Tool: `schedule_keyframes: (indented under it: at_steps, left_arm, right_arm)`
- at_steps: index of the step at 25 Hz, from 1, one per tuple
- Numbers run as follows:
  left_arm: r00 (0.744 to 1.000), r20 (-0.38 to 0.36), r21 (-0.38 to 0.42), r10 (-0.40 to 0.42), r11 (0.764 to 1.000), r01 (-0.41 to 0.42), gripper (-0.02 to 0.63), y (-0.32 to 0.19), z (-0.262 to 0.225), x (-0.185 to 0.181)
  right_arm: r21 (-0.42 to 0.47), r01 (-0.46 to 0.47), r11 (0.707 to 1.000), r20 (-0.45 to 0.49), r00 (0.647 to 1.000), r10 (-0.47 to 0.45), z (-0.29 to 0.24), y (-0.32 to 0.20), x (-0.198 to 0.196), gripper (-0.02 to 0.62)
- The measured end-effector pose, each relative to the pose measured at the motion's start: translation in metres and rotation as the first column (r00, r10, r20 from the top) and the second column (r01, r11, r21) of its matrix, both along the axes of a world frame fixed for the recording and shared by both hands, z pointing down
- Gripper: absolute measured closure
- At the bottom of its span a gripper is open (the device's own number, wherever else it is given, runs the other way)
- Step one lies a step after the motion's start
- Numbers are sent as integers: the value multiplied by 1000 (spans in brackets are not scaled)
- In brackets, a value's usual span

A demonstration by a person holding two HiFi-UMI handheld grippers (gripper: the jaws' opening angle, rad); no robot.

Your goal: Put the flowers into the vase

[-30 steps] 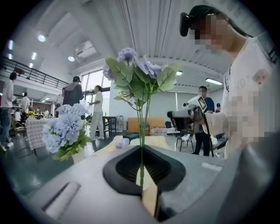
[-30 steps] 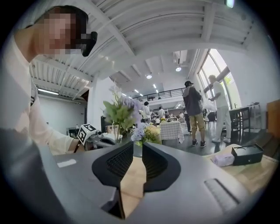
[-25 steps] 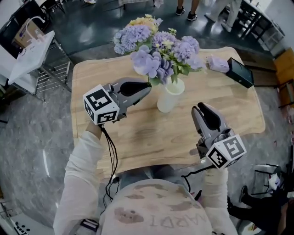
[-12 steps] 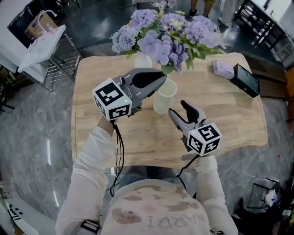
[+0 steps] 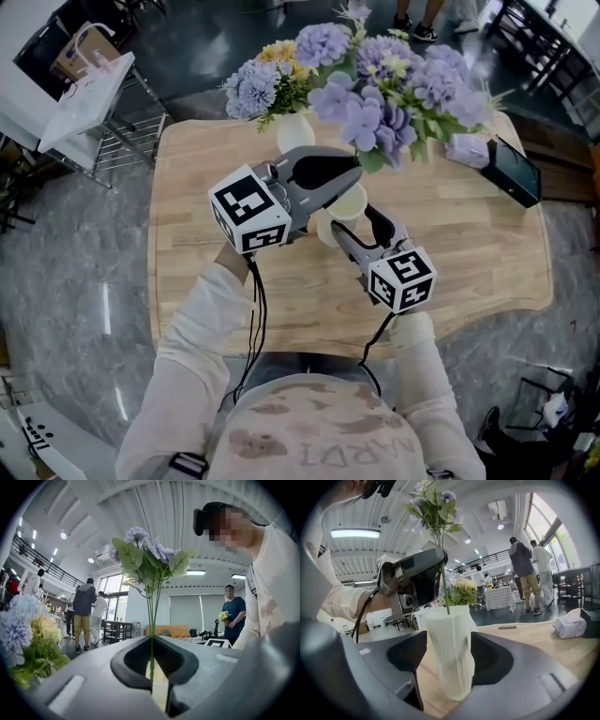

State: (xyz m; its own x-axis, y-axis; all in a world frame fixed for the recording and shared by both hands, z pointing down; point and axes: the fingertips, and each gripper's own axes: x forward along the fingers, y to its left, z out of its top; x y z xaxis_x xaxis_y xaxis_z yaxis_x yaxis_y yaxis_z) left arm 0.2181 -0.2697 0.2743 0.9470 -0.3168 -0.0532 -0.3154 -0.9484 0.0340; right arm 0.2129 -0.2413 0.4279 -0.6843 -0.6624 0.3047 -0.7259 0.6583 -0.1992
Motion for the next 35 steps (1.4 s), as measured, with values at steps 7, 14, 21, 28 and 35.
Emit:
schedule_keyframes:
  at_steps: [7,14,21,28,35]
  left_arm:
    - [999,-7,-22,52,998,-53,589,-1,19,10]
    - [998,19,9,52,999,-52,589,12,27,-2]
    - [996,84,-15,16,1000,-15,589,18,62,-13]
    - [997,70,-40,-26,999,29,583,14,79,-14]
    - [995,99,-15,-2,1000,4,528,24,84,-18]
  right_arm:
    - [40,-45,998,-6,999,46,-1,-11,-3,287]
    - [68,-52,996,-26,998,54,9,-4,-7,293]
    - [62,-62,996,-37,997,64,7,-5,-11,291]
    - [56,-72,996,-40,996,74,2,-8,-5,293]
    - [62,-72,995,-55,996,75,1,-4,-6,293]
